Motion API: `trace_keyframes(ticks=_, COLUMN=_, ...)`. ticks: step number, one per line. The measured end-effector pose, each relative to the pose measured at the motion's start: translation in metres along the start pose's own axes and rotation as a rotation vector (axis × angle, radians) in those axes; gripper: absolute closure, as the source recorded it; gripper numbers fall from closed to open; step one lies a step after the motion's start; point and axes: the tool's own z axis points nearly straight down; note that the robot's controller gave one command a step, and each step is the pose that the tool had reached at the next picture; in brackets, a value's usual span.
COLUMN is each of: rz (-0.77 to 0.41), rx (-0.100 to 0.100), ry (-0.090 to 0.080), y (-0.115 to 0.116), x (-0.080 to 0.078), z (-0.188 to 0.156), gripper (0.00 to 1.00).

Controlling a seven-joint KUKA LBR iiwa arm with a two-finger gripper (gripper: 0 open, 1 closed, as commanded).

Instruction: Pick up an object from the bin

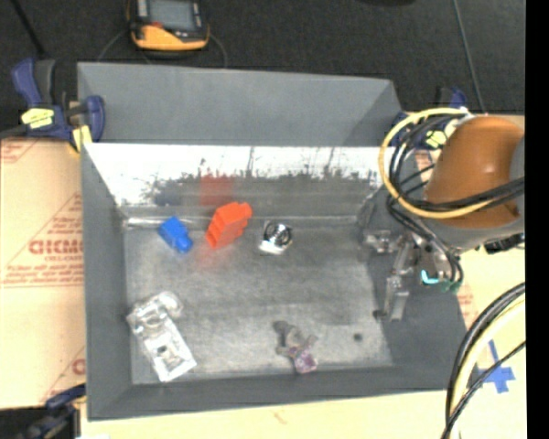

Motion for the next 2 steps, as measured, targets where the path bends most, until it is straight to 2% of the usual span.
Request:
trace_keyframes(ticks=1, rz=-0.075, rx=-0.001, ry=-0.002, y=0.032, x=0.009, z=0.091, gripper=0.00)
trace_keyframes(ticks=2, rz=0.002, rx=-0.003, ry=-0.007, y=0.087, x=0.050, z=0.089, gripper=0.00)
